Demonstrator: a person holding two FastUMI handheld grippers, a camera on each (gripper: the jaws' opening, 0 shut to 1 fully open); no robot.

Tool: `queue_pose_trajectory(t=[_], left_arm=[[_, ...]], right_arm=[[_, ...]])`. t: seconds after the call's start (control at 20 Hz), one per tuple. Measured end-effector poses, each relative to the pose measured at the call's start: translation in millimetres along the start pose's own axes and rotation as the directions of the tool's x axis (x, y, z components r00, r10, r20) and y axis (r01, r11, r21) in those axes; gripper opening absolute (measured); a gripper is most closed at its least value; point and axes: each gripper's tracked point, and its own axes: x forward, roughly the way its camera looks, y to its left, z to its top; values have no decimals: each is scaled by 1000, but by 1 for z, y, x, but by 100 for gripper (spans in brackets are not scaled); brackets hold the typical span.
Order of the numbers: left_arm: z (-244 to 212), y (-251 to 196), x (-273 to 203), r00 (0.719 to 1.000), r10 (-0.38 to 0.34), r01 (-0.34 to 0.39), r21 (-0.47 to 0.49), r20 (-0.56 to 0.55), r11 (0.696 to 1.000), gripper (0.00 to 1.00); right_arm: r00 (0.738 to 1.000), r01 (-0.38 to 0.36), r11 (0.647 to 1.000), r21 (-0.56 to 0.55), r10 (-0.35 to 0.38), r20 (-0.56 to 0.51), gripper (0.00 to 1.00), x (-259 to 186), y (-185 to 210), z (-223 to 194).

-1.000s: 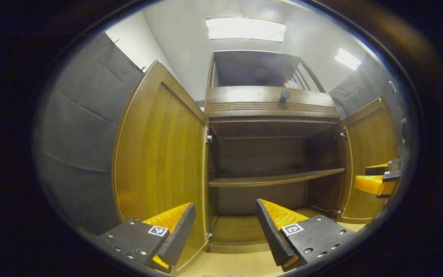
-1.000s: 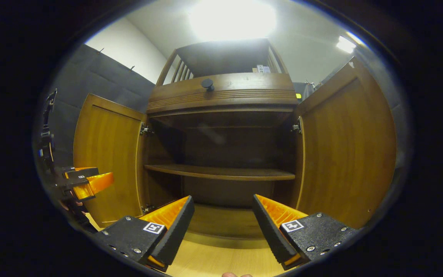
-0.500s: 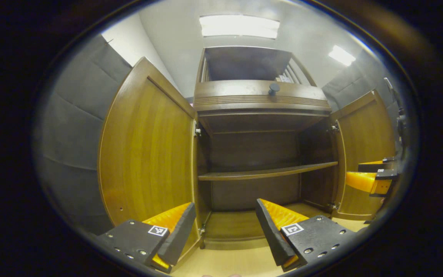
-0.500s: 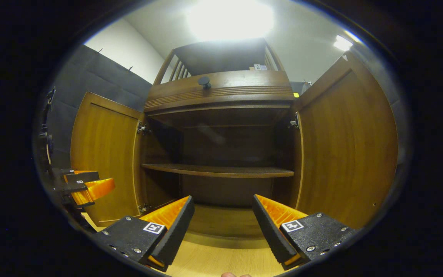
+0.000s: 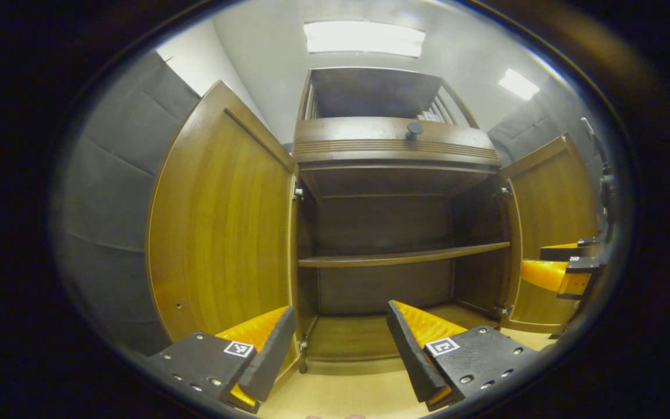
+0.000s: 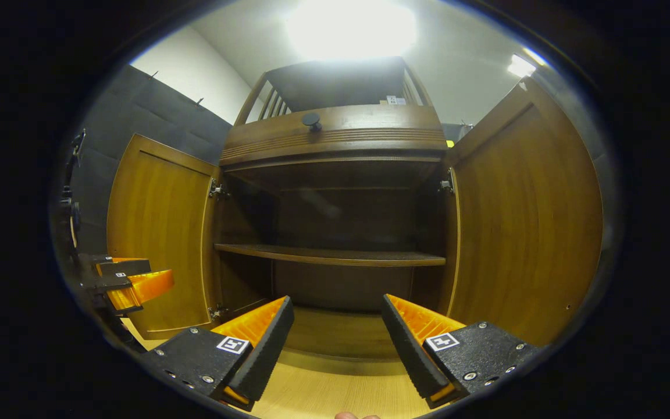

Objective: Open the right door of the double-door shoe cabinet with the right hand, and open the left door with the left hand.

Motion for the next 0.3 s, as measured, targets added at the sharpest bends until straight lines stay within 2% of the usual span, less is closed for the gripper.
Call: queue_pose_trajectory(t=[0.1, 0.25, 0.3], left_arm=[[-1, 0, 0, 1000, 5, -5, 1, -3, 1000, 84], [-1, -1, -2, 1000, 8, -8, 1, -6, 1000, 84], [0, -1, -2, 1000, 7, -7, -1, -6, 1000, 84]], right_arm=[[1000, 0, 1000, 4, 0, 3, 92, -1, 0, 1], [1000, 6, 1000, 0, -6, 4, 92, -2, -2, 1], [1000, 9, 1000, -3, -9, 5, 94, -3, -3, 1]])
